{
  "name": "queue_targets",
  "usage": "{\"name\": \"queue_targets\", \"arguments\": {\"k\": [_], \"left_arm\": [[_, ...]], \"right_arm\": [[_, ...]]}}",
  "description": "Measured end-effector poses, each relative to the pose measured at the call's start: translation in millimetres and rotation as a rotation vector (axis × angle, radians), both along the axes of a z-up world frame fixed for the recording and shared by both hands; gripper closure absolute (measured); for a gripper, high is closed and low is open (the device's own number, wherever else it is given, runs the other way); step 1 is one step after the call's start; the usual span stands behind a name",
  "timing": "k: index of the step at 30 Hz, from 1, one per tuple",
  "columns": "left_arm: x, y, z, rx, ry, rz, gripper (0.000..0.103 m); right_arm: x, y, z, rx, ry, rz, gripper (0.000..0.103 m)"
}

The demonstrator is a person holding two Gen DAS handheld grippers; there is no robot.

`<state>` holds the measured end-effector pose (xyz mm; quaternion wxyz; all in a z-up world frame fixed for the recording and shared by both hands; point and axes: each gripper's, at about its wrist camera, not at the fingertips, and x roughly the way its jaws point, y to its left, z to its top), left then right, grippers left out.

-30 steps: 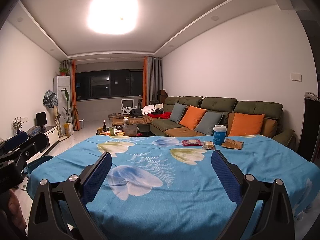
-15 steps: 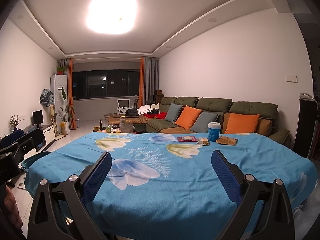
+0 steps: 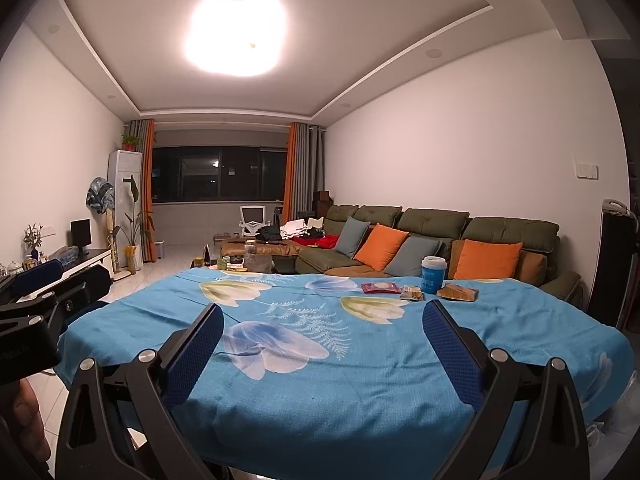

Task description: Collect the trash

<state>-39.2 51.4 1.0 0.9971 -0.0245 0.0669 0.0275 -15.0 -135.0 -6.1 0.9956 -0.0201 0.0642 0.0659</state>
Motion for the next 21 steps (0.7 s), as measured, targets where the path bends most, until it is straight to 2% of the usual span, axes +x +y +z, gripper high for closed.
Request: {"name": "queue_targets", "arguments": {"k": [21], "left_arm": [[0.2, 1.5, -4.0, -0.002, 0.012, 0.016, 0.006]], "right_arm": [[-2.3, 1.0, 3.3, -0.038, -0.003, 0.007, 0.007]]}}
